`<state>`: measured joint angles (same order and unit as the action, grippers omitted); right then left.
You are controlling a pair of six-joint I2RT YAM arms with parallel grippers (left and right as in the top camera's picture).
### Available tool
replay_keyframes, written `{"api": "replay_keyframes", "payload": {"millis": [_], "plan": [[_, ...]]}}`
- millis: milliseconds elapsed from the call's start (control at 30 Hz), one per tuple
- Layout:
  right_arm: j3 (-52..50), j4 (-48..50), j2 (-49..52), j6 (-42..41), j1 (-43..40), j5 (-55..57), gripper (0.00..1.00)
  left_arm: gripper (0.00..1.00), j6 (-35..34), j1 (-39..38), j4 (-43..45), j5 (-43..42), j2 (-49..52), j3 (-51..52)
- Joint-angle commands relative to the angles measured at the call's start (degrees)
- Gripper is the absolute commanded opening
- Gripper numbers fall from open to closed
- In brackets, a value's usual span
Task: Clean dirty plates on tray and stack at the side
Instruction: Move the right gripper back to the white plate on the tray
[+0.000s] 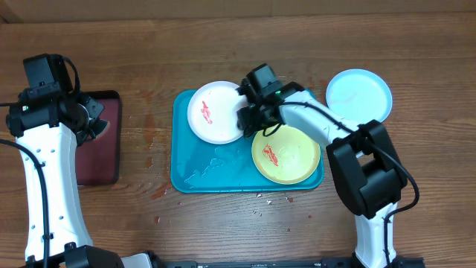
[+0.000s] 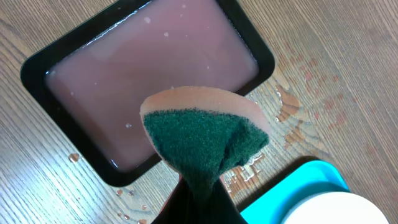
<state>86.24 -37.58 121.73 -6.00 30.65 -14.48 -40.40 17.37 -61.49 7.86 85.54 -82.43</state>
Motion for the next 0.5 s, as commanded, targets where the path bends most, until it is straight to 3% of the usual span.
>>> {"api": "replay_keyframes", "payload": {"millis": [0,67,467], "plan": [[2.14,2.89,-4.7,-0.26,0.13,4.09,0.56,0.04,-0.74,0.22,0.28,-0.42,0.31,-0.07],[2.12,5.49,-4.5,-0.24,-0.42,5.07,0.61,0.04,-0.74,0.22,0.28,-0.44,0.31,-0.07],[2.12,14.38,2.84,-3.26,-0.7,5.29,0.6,0.04,-0.74,0.22,0.24,-0.46,0.31,-0.07]]}}
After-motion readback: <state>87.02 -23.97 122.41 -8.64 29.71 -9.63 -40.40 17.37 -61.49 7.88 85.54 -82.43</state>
